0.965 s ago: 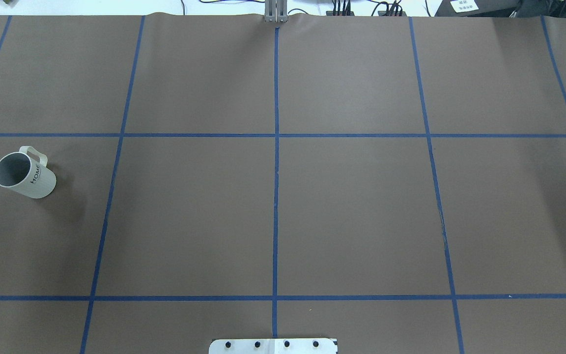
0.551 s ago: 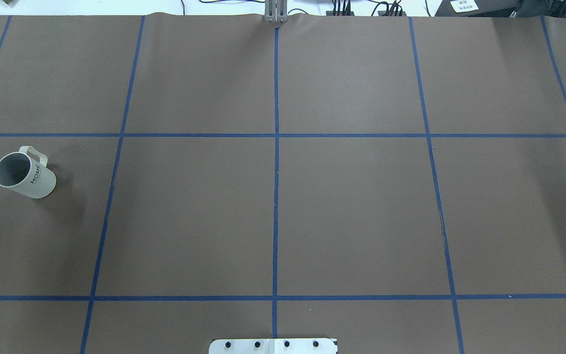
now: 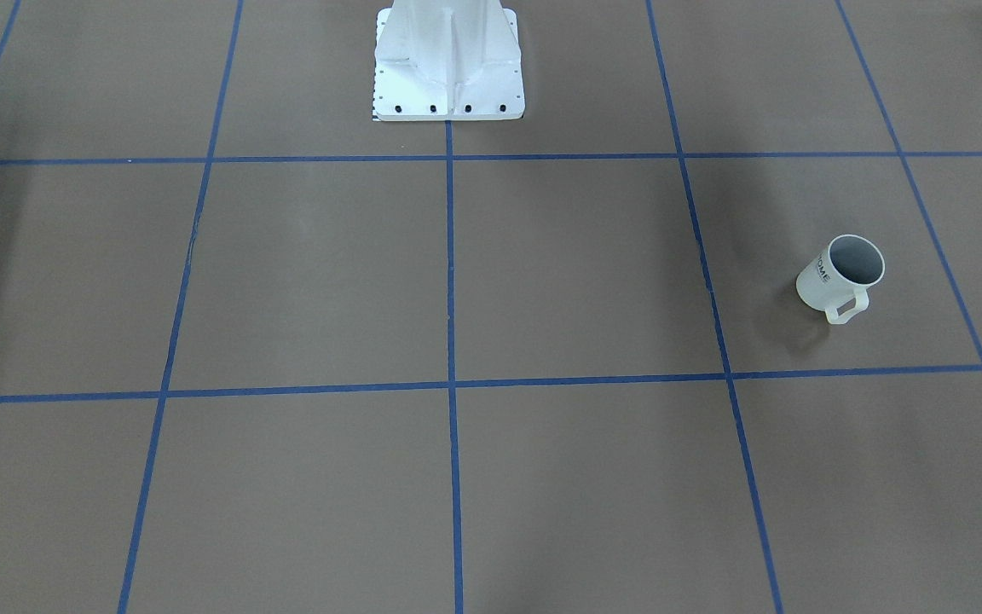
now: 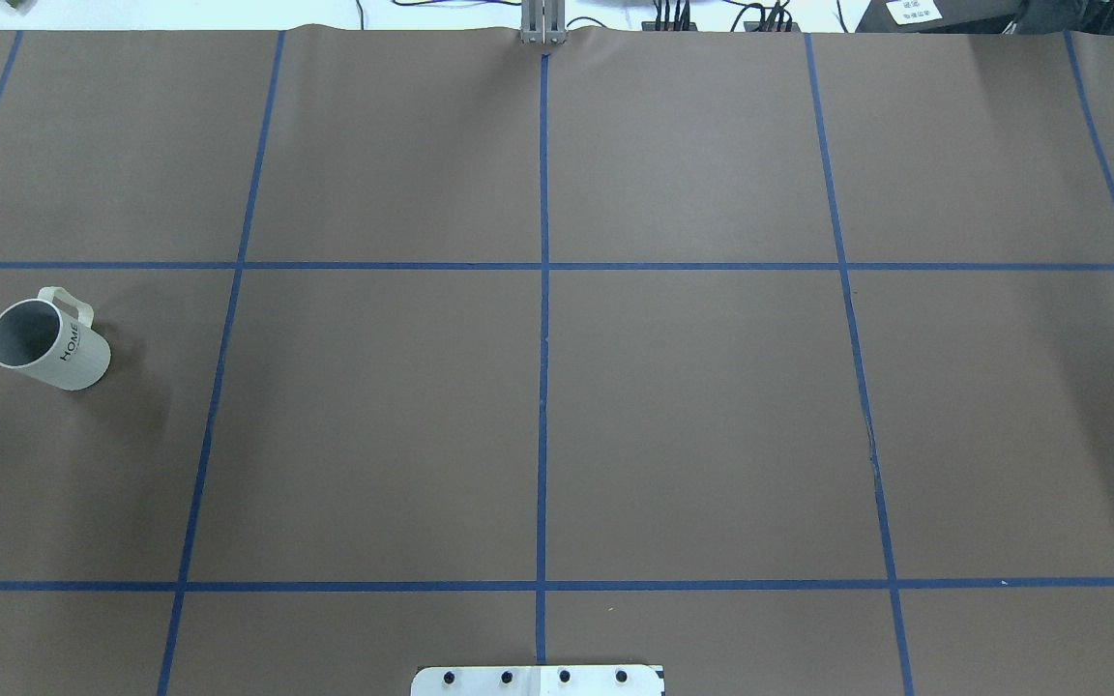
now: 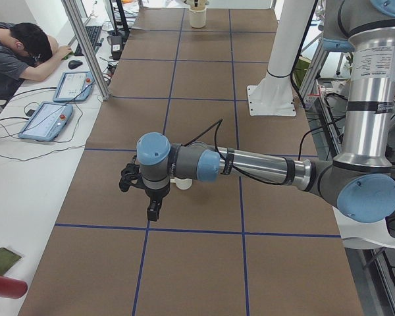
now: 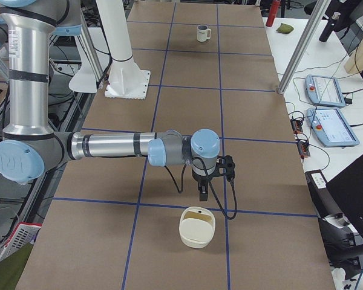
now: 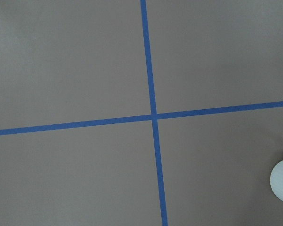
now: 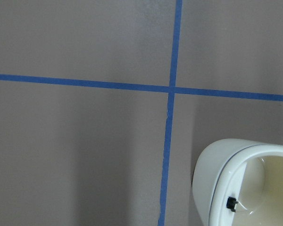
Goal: Left arm hands cup to right arm to dump lemon
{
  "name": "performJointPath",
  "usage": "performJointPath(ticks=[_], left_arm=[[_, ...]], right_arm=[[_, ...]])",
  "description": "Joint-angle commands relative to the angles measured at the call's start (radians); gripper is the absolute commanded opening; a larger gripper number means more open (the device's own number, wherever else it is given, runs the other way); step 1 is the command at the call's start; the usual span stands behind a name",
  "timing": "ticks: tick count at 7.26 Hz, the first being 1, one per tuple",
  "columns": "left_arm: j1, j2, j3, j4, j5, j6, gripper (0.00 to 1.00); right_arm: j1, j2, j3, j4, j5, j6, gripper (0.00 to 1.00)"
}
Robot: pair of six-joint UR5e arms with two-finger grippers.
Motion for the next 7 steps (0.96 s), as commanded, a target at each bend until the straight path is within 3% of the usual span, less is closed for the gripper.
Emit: performJointPath(ticks=[1, 3, 6, 7], left_arm=[[0.037, -0.010, -0.017, -0.035, -0.006, -0.011, 1.00], [0.058, 0.000, -0.005, -0.060, -0.107, -0.119, 1.00], [0.193, 0.018, -0.031, -0.280, -0.095, -0.601, 1.00], [0.241, 0.018, -0.037, -0.284, -0.073, -0.671, 1.00]], right_arm=[[-0.002, 0.025, 0.001, 0.002, -0.002, 0.000, 1.00], [-0.005, 0.029, 0.001, 0.002, -0.002, 0.000, 1.00], [-0.005, 0.037, 0.000, 0.025, -0.005, 0.003, 1.00], [-0.005, 0.037, -0.002, 0.023, -0.002, 0.000, 1.00]])
